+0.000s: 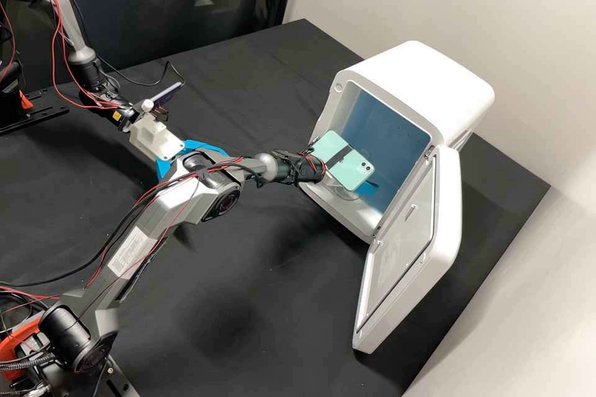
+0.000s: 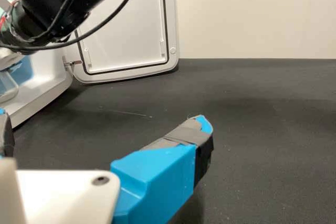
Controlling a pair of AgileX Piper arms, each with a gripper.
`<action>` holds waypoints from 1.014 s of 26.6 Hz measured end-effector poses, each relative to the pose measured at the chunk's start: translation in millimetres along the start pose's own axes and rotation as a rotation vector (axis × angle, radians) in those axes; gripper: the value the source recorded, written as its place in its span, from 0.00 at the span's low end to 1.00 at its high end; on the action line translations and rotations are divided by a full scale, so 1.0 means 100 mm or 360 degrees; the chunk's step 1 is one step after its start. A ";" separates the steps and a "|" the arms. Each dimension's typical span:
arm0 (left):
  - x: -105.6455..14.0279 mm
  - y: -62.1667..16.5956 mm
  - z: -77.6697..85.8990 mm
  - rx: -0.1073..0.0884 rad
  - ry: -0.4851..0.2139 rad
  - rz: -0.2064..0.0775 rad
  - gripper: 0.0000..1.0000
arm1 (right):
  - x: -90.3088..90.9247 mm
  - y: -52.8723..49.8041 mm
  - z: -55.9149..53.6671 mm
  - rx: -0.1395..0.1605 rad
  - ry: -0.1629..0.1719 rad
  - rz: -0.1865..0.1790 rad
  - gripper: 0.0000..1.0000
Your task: Place the flask in the incubator
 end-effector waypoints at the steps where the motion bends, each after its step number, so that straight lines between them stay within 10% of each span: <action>1: 0.00 0.000 0.00 0.0000 0.0000 0.0000 1.00 | 0.01 0.01 0.02 0.0001 -0.0006 0.0002 1.00; 27: 0.00 0.000 0.00 0.0000 0.0000 0.0000 1.00 | 0.15 0.09 0.27 0.0053 -0.0090 0.0014 1.00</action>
